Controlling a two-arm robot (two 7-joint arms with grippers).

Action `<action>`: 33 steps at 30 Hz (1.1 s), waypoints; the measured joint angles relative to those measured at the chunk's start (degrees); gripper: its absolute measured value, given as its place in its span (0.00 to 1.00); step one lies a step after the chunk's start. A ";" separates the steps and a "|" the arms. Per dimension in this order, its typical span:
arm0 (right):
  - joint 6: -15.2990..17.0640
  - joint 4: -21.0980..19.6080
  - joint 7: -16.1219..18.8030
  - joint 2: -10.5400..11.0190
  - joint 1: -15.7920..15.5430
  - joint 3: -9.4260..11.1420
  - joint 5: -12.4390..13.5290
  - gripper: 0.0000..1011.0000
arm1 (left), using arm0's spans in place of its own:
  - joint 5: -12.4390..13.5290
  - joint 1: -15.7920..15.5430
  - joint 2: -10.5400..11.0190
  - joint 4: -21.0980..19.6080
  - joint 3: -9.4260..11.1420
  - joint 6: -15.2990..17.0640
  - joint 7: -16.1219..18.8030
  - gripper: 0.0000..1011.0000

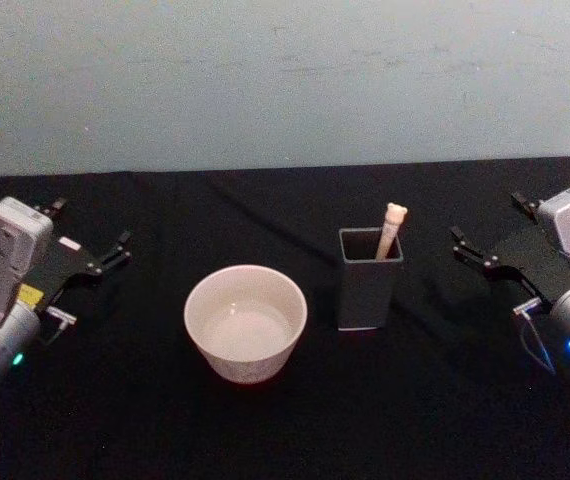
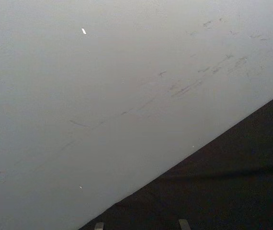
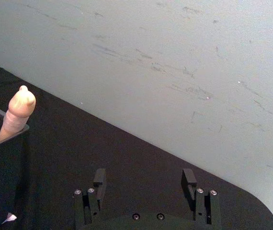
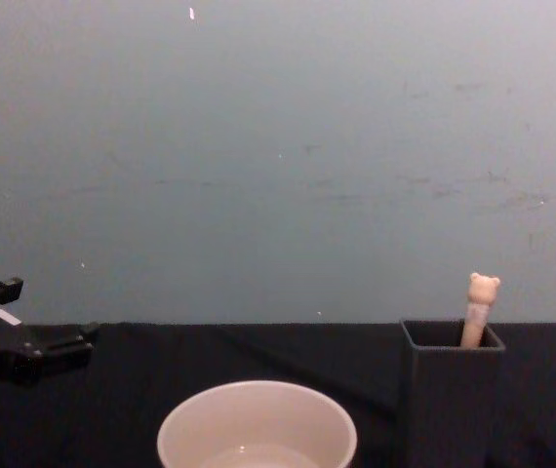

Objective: Pick up the stirring spoon with one hand, stir inside the cup, then place it back in its original position.

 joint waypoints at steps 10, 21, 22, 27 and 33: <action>0.01 0.00 0.00 0.00 0.00 0.00 0.00 0.99 | 0.00 0.00 0.00 0.00 0.00 0.00 0.00 0.99; 0.01 0.00 0.00 0.00 0.00 0.00 0.00 0.99 | 0.00 0.00 0.00 0.00 0.00 0.00 0.00 0.99; 0.01 0.00 0.00 0.00 0.00 0.00 0.00 0.99 | 0.00 0.00 0.00 0.00 0.00 0.00 0.00 0.99; 0.01 0.00 0.00 0.00 0.00 0.00 0.00 0.99 | 0.00 0.00 0.00 0.00 0.00 0.00 0.00 0.99; 0.01 0.01 0.03 -0.05 -0.02 0.11 -0.05 0.99 | 0.00 0.00 0.00 0.00 0.00 0.00 0.00 0.99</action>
